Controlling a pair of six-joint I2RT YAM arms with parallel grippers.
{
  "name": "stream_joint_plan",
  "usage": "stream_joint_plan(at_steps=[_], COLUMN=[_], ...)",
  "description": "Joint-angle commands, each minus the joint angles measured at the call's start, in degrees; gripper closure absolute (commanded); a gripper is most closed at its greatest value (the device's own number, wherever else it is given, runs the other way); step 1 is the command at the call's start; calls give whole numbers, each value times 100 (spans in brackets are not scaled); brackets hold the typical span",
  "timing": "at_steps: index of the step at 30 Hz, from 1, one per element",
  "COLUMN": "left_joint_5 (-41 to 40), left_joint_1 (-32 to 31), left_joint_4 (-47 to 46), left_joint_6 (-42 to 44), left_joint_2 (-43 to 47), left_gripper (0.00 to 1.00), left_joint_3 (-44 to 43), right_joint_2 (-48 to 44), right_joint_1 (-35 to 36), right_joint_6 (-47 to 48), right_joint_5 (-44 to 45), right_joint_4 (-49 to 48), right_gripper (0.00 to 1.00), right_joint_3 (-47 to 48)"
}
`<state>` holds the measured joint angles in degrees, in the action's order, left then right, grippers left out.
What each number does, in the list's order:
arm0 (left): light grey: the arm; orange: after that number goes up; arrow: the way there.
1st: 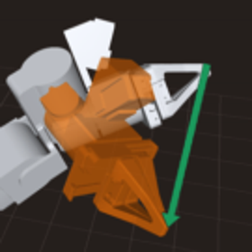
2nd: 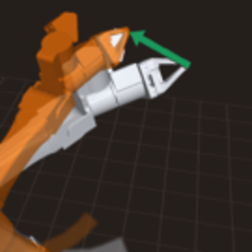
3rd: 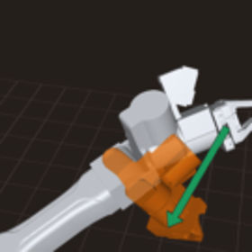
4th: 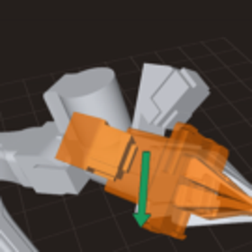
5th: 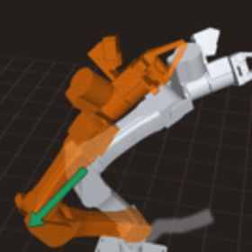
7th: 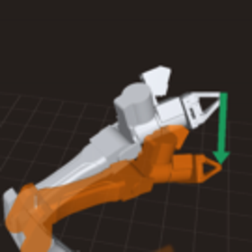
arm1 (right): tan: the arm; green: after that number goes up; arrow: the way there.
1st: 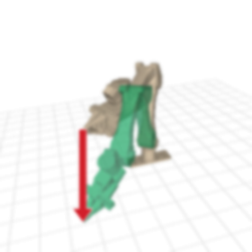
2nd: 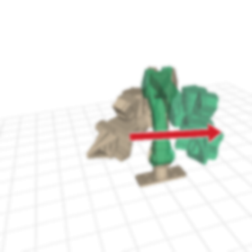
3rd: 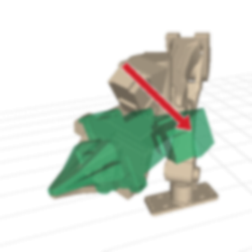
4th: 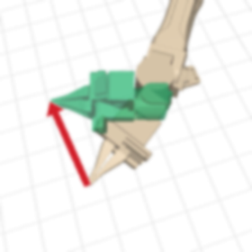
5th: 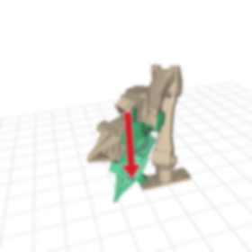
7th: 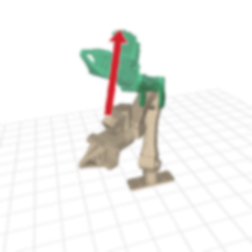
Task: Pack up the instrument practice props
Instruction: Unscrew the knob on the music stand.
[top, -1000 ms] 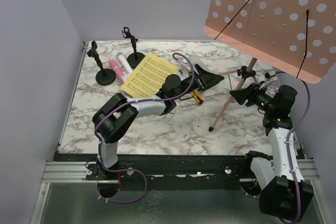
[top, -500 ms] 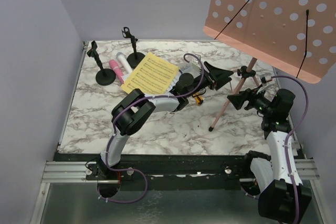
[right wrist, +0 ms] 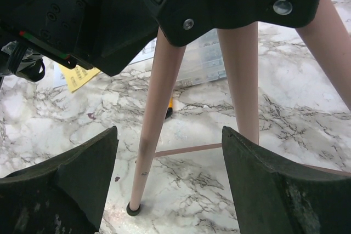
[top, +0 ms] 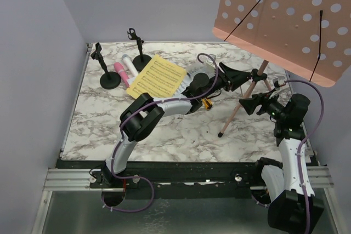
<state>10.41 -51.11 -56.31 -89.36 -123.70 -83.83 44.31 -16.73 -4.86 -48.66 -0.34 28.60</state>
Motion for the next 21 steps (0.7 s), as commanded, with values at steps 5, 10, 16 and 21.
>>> stream_joint_plan(at_steps=[5,10,16,21], left_joint_5=[-75,-196,-225,-329], left_joint_1=[-114,-118,-127,-118], left_joint_4=[992,1241,1721,1903], left_joint_6=[184,86,-76,-785], left_joint_2=[-20,-45,-78,-55], left_gripper=[67,82,88,88], left_joint_3=[-544,-658,-968,-972], right_joint_2=[-120,-171,-224,-265], right_joint_1=[-68,-85,-86,-106], right_joint_6=[80,74,80,87], right_joint_5=[179,199,220,265], right_joint_4=[-63,-67,-54,-30], right_gripper=[20,20,20,20], right_joint_3=[-6,-4,-5,9])
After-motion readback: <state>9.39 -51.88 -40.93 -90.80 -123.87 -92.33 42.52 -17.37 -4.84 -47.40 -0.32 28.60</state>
